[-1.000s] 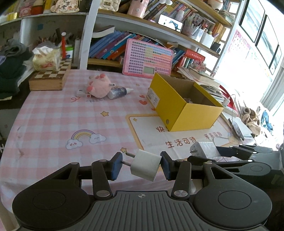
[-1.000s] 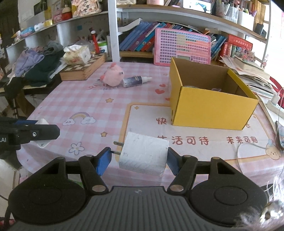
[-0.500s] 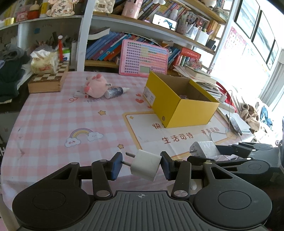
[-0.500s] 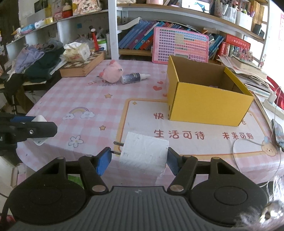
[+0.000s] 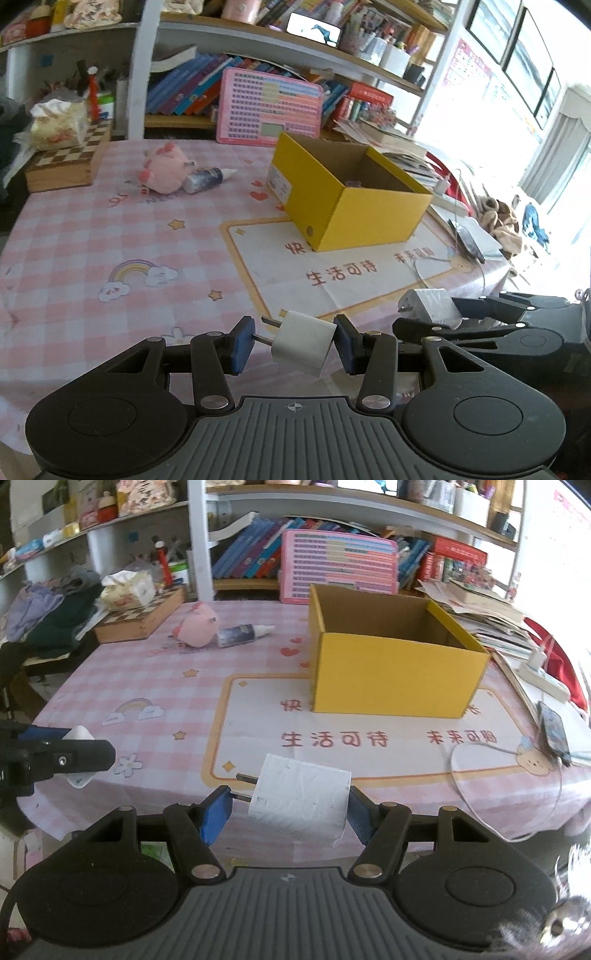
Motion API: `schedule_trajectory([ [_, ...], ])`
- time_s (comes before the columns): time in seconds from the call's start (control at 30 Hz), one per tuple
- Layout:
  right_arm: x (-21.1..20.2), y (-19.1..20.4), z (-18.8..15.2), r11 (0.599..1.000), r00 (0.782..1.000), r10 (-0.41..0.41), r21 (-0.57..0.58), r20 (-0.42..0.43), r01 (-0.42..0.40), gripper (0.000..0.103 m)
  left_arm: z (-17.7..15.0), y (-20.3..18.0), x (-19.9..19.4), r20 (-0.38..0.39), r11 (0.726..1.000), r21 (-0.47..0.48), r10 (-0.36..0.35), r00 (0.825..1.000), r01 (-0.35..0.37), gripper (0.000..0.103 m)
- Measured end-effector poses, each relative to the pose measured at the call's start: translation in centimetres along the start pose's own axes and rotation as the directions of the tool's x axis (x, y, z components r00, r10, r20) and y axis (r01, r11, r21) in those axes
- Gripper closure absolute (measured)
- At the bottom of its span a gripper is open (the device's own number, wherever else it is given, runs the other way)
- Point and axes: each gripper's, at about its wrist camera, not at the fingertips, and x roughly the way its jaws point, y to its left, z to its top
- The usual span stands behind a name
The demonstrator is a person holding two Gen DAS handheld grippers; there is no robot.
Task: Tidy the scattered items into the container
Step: 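Carry both held white chargers across the table toward the yellow box, then bring both tools with the chargers over the open yellow box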
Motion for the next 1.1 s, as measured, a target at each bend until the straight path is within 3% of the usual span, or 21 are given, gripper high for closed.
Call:
schedule_trajectory([
  [0.7,-1.4,-4.9,-1.7,0.985,0.991,-0.127,0.110,-0.030,0.129,0.039,1.1,-4.6,4.3,-0.080,0.985,0.098,-0.135,0.988,0.142,0.058],
  [1.1,-0.8,-7.7,-1.4,0.976,0.986,-0.162,0.141,-0.040,0.166,0.039,2.3,-7.0,6.8,-0.105,0.972,0.140,-0.175,0.979,0.189,0.058],
])
